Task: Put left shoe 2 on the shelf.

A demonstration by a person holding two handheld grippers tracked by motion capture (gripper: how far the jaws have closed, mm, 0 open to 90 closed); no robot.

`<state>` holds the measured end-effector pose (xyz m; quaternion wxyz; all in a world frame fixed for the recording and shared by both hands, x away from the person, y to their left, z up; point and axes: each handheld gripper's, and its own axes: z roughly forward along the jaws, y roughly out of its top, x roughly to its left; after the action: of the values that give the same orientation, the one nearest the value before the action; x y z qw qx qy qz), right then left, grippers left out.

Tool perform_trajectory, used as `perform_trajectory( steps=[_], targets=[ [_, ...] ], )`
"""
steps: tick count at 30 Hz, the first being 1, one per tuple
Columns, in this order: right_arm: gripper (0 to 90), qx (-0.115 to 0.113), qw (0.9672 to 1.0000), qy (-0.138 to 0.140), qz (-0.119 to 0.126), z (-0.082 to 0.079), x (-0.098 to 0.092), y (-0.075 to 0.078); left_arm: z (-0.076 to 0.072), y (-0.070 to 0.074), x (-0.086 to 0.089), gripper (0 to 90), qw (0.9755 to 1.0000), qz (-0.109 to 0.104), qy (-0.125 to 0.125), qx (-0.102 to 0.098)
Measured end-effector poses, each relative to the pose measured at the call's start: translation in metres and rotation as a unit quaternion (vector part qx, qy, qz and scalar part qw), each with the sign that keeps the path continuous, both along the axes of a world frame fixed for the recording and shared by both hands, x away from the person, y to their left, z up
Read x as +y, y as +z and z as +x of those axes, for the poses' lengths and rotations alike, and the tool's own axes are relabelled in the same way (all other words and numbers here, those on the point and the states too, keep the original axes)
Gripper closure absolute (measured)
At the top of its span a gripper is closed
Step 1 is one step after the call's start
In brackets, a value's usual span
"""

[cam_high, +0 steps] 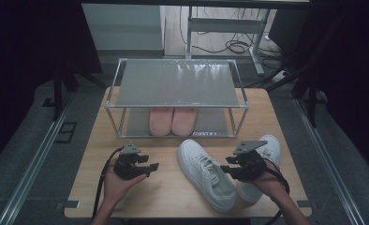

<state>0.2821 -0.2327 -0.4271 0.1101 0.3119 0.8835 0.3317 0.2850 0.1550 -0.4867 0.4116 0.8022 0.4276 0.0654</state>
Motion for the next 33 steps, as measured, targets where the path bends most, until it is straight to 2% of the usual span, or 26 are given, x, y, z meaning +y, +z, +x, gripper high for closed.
perform_trajectory(
  steps=[8,15,20,23,29,33],
  targets=[
    [55.8,0.016,0.9996,0.005,-0.024,0.006,0.013,-0.011,0.000,0.000,0.001,42.2,1.0000,-0.002,-0.001,-0.002],
    [58.7,0.028,0.9984,0.001,-0.049,0.011,0.024,-0.021,-0.001,0.001,0.003,42.1,1.0000,-0.003,-0.001,-0.003],
    [67.4,0.042,0.9980,0.001,-0.048,0.011,0.027,-0.025,0.000,0.000,0.002,41.9,1.0000,-0.003,-0.003,-0.001],
    [71.4,0.042,0.9977,-0.006,-0.053,0.011,0.028,-0.025,0.000,0.001,0.002,41.8,1.0000,-0.003,-0.003,-0.001],
    [75.0,0.037,0.9980,-0.017,-0.048,0.009,0.028,-0.026,-0.001,0.003,0.003,41.8,1.0000,-0.005,0.000,-0.003],
    [75.8,0.038,0.9983,-0.026,-0.037,0.009,0.027,-0.027,0.000,0.002,0.002,41.7,1.0000,-0.004,-0.001,-0.001]
  ],
)
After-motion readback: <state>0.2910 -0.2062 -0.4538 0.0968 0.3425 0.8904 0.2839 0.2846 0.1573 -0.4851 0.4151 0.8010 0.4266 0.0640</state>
